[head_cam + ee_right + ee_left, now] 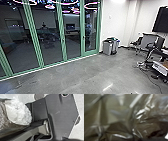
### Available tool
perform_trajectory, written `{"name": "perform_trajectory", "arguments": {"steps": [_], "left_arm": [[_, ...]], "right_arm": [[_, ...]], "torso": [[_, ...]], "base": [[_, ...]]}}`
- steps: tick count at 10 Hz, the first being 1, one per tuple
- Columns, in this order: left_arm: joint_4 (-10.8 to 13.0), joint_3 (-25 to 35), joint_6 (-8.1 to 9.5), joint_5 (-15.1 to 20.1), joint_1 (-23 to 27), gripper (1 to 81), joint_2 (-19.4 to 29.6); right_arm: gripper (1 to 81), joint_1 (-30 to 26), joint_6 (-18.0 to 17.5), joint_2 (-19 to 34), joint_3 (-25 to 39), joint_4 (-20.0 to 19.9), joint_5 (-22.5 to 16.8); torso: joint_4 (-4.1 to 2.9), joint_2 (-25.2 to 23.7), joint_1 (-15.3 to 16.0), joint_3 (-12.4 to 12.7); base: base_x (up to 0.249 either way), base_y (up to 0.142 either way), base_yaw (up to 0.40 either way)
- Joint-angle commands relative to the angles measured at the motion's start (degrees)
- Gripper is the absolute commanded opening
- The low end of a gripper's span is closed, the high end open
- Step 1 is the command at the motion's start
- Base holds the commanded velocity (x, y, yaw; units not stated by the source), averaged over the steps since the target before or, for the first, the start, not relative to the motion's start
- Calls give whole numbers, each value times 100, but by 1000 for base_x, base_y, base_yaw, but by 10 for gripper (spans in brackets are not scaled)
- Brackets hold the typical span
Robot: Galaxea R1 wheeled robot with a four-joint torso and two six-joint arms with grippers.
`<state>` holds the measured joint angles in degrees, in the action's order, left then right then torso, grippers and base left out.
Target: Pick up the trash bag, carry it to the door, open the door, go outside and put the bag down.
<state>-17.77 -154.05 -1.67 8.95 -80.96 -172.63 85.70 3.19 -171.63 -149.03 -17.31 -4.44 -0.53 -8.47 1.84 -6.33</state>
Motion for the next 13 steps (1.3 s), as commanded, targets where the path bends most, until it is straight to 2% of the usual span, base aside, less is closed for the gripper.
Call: {"name": "perform_trajectory", "arguments": {"steps": [1,13], "left_arm": [[11,15,-44,380,339,10,27],[11,15,-44,380,339,10,35]], "right_arm": [[811,-295,15,-23,33,18,-382],[811,-303,23,-23,24,17,-374]], "torso": [[0,0,0,0],[0,-2,-11,2]], "base": [[124,0,0],[137,0,0]]}}
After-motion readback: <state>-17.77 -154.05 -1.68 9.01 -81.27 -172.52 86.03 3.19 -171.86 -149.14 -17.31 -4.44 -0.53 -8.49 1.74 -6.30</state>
